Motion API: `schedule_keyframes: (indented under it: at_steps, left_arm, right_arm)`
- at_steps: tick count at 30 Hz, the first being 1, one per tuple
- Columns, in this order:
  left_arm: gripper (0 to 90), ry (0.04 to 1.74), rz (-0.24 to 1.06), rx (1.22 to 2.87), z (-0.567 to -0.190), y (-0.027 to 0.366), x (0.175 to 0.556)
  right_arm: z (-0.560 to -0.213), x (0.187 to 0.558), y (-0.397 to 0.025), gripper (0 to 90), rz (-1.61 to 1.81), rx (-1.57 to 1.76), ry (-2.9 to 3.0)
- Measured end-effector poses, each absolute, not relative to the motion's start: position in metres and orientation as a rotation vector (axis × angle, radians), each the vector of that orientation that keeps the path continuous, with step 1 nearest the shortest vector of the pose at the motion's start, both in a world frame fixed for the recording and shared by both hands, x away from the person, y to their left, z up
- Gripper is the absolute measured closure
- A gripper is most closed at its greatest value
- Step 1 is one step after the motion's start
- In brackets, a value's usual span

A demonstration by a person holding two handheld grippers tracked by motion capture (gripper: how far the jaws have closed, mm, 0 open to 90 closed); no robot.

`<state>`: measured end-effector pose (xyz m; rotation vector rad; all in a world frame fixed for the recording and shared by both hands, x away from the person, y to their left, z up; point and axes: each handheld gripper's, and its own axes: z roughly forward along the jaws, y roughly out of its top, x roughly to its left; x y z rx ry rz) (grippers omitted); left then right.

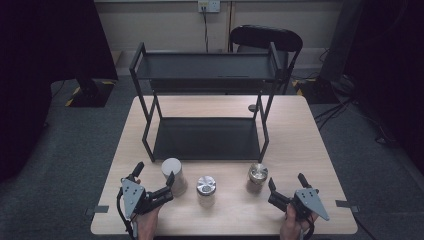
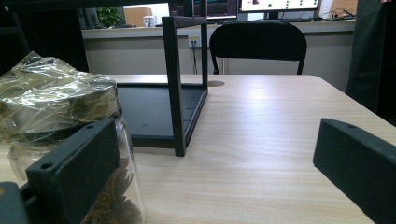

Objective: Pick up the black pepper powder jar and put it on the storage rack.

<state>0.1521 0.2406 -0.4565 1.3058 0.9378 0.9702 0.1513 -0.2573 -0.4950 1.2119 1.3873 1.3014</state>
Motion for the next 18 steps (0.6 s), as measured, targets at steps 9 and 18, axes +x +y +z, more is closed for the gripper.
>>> schedule_keyframes:
  at_steps: [9, 18]
  left_arm:
    - [2.9, 0.883, 0.954, 1.368, -0.454, 0.236, 0.161]
    - [7.1, 0.872, 0.944, 1.419, -0.458, 0.236, 0.168]
  right_arm:
    - [-0.495, 0.151, -0.257, 0.0, 1.300, 1.211, 1.388]
    - [-0.495, 0.151, -0.257, 0.0, 1.300, 1.207, 1.388]
